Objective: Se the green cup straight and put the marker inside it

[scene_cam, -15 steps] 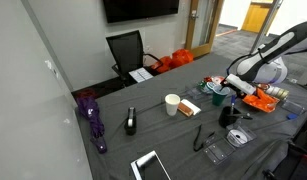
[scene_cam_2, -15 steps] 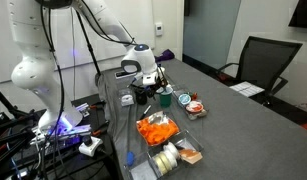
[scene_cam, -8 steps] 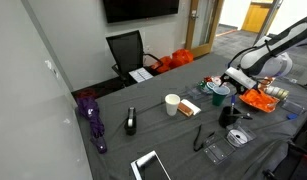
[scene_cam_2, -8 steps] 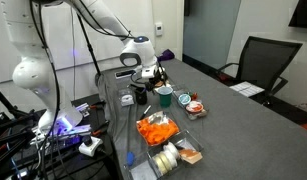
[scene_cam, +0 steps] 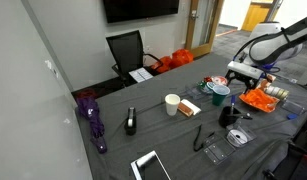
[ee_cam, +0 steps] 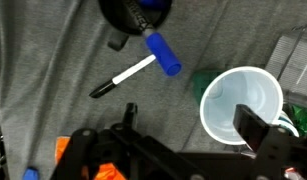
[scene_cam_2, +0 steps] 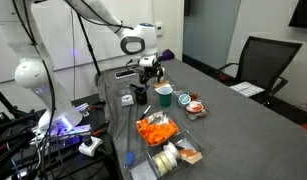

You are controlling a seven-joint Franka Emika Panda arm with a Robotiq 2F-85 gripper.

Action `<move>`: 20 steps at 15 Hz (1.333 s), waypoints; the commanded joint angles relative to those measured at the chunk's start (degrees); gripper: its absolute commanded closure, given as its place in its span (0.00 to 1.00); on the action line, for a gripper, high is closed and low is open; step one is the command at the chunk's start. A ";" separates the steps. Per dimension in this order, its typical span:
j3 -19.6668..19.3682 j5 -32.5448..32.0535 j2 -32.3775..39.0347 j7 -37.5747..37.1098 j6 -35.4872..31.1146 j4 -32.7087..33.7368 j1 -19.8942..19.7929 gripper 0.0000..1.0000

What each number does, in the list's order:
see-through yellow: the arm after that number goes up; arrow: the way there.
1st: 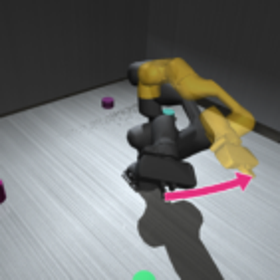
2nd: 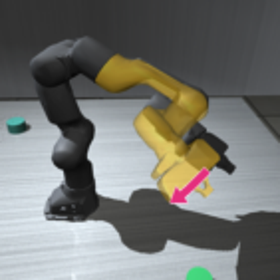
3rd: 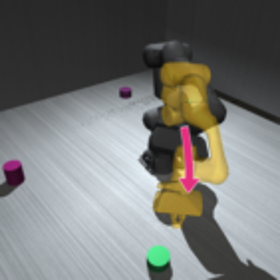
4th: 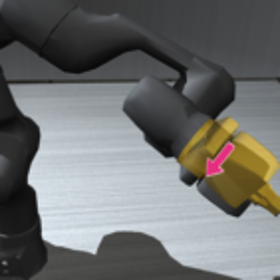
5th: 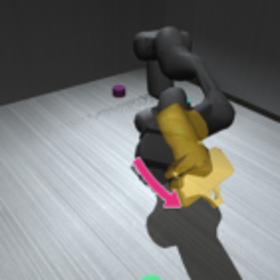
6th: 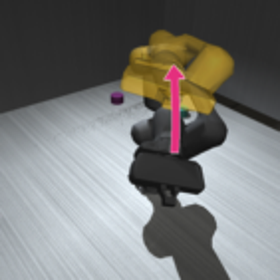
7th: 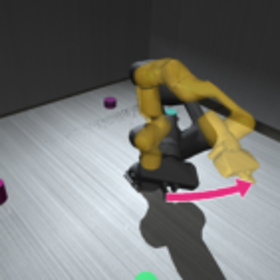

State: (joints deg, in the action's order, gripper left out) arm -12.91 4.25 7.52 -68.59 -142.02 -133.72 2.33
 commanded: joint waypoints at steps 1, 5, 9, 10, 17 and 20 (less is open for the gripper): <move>1.73 -3.35 -4.73 1.26 15.51 4.54 -2.87 0.00; 3.07 -5.08 -6.30 2.52 24.99 9.07 -4.20 0.00; 4.03 -4.50 -6.49 1.62 24.58 9.42 -4.78 0.00; 4.13 -4.50 -6.47 1.56 24.57 9.40 -4.81 0.00; 4.22 -4.50 -6.46 1.53 24.57 9.37 -4.89 0.00; 4.23 -4.50 -6.46 1.53 24.57 9.37 -4.91 0.00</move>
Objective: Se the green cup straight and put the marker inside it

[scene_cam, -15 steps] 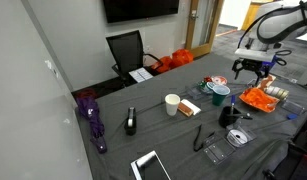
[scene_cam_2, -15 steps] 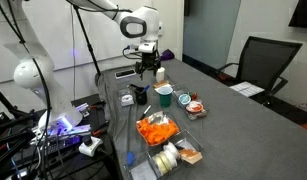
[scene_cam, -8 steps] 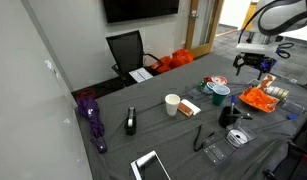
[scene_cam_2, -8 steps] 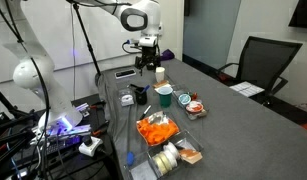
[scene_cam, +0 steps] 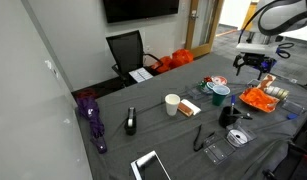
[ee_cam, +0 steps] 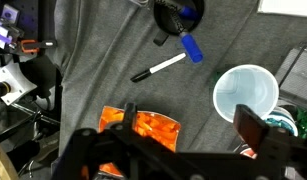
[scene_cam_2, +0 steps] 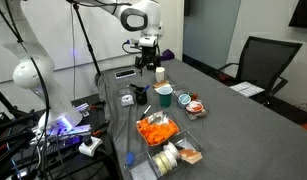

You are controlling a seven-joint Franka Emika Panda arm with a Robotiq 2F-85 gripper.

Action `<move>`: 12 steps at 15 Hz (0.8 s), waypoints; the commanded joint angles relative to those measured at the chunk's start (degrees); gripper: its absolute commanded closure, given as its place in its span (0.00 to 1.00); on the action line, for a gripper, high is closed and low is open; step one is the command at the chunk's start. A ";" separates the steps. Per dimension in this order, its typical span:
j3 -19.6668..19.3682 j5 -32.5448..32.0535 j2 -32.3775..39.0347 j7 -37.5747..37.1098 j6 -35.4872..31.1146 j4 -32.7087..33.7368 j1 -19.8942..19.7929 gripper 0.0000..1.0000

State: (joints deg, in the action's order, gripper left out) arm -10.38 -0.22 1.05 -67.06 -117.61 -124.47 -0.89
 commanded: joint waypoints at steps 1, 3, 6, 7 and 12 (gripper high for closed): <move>1.86 -0.65 -0.16 2.16 1.46 -0.01 -1.59 0.00; 2.52 -1.92 -0.34 8.56 4.05 -0.40 -1.29 0.00; 3.41 -2.81 -0.57 16.23 4.69 -1.43 -1.20 0.00; 3.66 -3.48 -0.54 18.70 4.37 -1.79 -1.17 0.00; 4.26 -6.58 -1.10 31.81 0.60 -4.95 -1.24 0.00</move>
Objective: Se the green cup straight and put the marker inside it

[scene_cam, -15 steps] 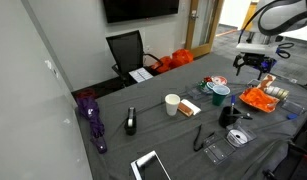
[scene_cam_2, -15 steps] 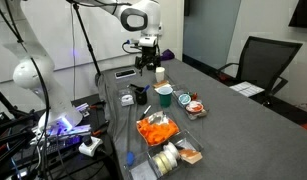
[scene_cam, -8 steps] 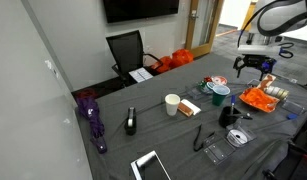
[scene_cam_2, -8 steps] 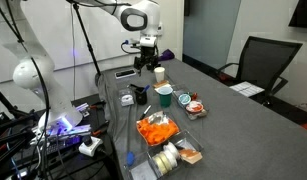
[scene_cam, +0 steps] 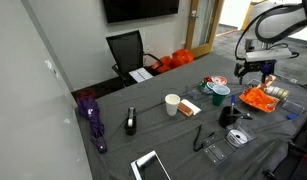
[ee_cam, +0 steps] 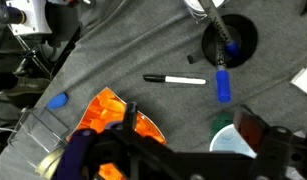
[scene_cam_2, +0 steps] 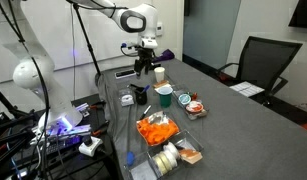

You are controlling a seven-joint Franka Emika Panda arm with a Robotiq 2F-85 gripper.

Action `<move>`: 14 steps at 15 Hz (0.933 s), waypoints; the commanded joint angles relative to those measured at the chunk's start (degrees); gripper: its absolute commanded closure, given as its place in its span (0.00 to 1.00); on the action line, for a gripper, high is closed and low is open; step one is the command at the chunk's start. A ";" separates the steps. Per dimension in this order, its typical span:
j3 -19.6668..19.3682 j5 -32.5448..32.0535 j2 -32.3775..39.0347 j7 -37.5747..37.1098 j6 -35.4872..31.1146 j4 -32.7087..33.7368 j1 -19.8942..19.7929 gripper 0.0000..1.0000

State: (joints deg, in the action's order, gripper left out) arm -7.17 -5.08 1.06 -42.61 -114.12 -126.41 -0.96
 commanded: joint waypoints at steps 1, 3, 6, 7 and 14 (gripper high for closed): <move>1.09 -1.95 -1.18 10.20 -3.93 -3.79 -1.19 0.00; 1.05 -1.02 -1.33 14.87 -7.03 -5.67 -1.27 0.00; 0.98 0.83 -1.27 18.55 -12.08 -8.26 -1.35 0.00; 0.97 1.19 -1.11 19.17 -13.57 -8.96 -1.36 0.00; 1.03 5.45 0.03 19.96 -19.07 -11.76 -1.30 0.00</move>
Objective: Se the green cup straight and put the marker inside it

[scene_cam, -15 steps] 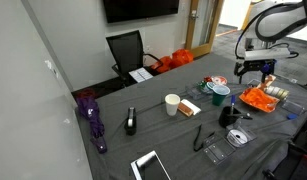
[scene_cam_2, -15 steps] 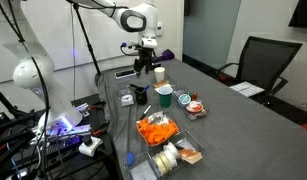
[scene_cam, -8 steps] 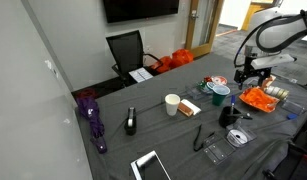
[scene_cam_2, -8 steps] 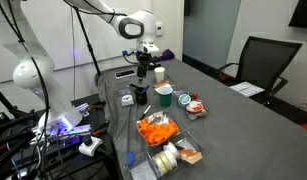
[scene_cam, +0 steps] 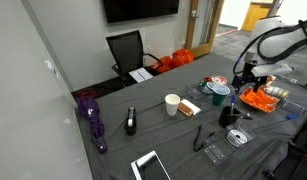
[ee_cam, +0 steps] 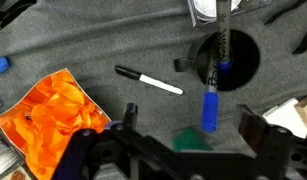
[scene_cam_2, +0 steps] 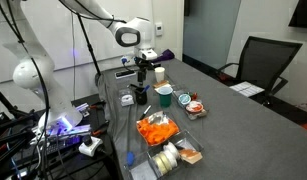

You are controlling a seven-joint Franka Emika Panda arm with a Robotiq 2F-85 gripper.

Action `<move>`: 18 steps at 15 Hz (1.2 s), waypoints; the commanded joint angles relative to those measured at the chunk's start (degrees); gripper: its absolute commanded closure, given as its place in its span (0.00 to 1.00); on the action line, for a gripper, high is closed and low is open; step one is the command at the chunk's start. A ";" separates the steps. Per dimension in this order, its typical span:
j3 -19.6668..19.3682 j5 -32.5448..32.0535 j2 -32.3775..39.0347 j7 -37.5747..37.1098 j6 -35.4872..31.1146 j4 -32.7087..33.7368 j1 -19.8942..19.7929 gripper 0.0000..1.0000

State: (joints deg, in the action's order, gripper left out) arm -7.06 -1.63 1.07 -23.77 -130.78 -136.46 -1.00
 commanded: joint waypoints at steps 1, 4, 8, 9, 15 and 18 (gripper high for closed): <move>0.98 2.36 0.23 0.70 -2.75 -1.86 -1.18 0.00; 1.16 3.66 1.04 0.19 -5.43 -2.39 -0.98 0.00; 1.56 4.72 3.55 -0.20 -9.95 -2.34 -0.62 0.00; 1.69 4.82 4.27 -0.33 -10.79 -2.24 -0.50 0.00; 2.36 6.16 6.57 -0.23 -12.90 -2.45 -0.01 0.00; 2.65 7.24 6.90 0.23 -14.87 -2.79 0.09 0.00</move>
State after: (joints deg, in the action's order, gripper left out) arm -5.11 3.85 7.64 -24.08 -142.68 -138.26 -0.74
